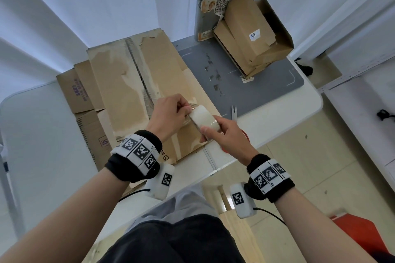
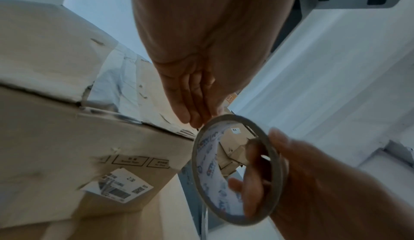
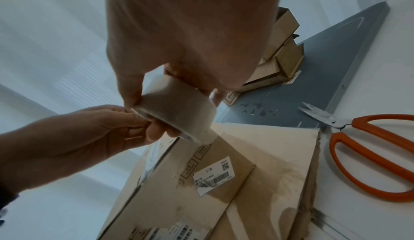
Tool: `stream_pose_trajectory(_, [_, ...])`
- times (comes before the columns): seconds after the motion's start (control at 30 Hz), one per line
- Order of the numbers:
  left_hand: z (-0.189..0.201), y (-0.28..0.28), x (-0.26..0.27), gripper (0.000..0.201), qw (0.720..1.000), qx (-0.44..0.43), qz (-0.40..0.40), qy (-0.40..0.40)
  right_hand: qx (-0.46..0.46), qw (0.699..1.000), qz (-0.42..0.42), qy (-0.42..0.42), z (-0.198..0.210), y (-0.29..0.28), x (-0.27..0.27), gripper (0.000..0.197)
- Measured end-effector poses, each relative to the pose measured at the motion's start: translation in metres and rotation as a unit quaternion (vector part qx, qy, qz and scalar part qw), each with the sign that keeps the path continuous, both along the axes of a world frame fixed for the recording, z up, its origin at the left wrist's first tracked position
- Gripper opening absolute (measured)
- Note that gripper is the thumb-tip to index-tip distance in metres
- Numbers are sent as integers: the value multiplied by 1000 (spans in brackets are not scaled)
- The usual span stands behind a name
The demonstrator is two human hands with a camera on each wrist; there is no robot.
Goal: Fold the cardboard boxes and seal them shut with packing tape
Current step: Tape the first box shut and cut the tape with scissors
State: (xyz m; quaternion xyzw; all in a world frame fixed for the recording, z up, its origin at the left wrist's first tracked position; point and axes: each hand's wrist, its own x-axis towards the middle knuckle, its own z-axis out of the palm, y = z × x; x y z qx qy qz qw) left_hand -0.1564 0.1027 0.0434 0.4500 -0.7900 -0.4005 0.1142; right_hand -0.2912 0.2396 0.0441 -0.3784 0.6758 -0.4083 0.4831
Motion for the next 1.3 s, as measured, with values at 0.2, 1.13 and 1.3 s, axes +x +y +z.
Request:
stream_pose_trajectory(0.2, [1, 1, -4, 9, 1000, -14, -15, 13, -24, 999, 0, 29, -3, -5, -3, 11])
stream_pose_trajectory(1.13, [33, -10, -2, 7, 970, 173, -45, 167, -74, 990, -118, 30, -31, -9, 11, 16])
stream_pose_trajectory(1.3, [30, -10, -6, 7, 962, 216, 1, 166, -84, 988, -115, 62, -32, -10, 13, 17])
